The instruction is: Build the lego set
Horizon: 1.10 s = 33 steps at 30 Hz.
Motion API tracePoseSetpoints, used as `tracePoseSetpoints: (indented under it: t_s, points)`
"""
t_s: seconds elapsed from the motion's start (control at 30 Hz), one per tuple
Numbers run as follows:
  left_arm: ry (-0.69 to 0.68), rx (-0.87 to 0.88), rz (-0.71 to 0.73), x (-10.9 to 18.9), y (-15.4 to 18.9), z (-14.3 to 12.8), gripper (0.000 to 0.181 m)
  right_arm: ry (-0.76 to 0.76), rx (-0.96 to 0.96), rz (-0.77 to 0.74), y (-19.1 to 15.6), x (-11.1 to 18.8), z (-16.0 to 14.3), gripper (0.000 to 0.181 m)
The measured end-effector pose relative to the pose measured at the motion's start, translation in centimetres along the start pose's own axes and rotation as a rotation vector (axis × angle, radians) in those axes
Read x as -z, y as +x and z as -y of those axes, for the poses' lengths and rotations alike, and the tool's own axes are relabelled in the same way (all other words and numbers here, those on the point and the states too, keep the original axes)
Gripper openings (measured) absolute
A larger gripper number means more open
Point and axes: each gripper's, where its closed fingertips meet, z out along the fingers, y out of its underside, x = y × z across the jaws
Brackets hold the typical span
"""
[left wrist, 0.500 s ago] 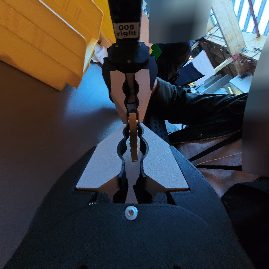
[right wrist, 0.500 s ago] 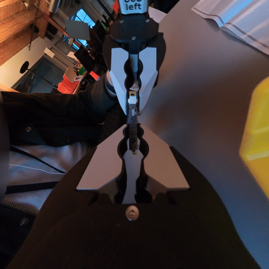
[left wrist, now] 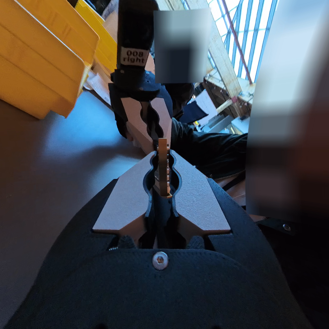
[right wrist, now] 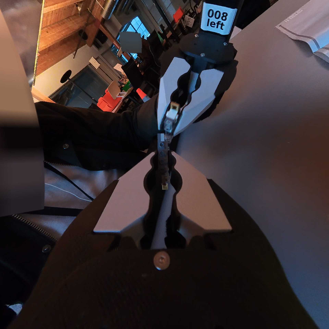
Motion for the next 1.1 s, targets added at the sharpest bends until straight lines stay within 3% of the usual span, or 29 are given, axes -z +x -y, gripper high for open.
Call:
tracePoseSetpoints:
  t_s: [0.2, 0.3, 0.5, 0.63, 0.73, 0.8, 0.87, 0.93, 1.0, 1.07, 1.1]
  points:
    - [0.057, 0.072, 0.055, 1.3, -1.7, 0.7, 0.009, 0.045, -0.086, 0.019, 0.8, 1.0, 0.2, 0.007]
    - [0.058, 0.082, 0.064, 1.3, -1.9, 0.8, 0.009, -0.002, -0.091, -0.083, 2.5, 1.0, -0.7, 0.007]
    - [-0.175, 0.161, 0.436, 2.8, -8.0, -3.7, 0.010, -0.040, -0.098, -0.105, 3.3, 0.8, -1.7, 0.007]
    - [-0.285, 0.123, 0.493, 2.6, -8.7, -5.1, 0.020, -0.019, -0.073, -0.110, 3.1, 1.1, -1.2, 0.007]
    - [-0.261, -0.005, 0.573, 2.8, -8.8, -3.7, 0.045, -0.007, -0.094, -0.108, 3.3, 1.3, -1.1, 0.007]
    - [-0.210, -0.084, 0.620, 3.4, -8.6, -2.3, 0.049, 0.003, -0.095, -0.107, 3.4, 1.4, -1.0, 0.007]
    - [-0.120, -0.155, 0.568, 3.2, -7.1, -0.5, 0.049, 0.018, -0.088, -0.110, 3.4, 1.5, -0.7, 0.007]
    - [-0.035, -0.173, 0.365, 1.7, -3.8, 0.4, 0.036, 0.032, -0.082, -0.103, 3.2, 1.6, -0.4, 0.007]
    - [-0.044, -0.118, 0.251, 0.5, -2.6, 0.0, 0.027, 0.044, -0.079, -0.091, 3.0, 1.5, -0.1, 0.007]
    - [-0.103, -0.084, 0.209, -0.4, -2.5, -1.2, 0.023, 0.050, -0.076, -0.082, 2.8, 1.5, 0.0, 0.007]
    - [-0.127, -0.083, 0.204, -0.7, -2.6, -1.6, 0.012, 0.051, -0.073, -0.084, 2.7, 1.5, 0.1, 0.007]
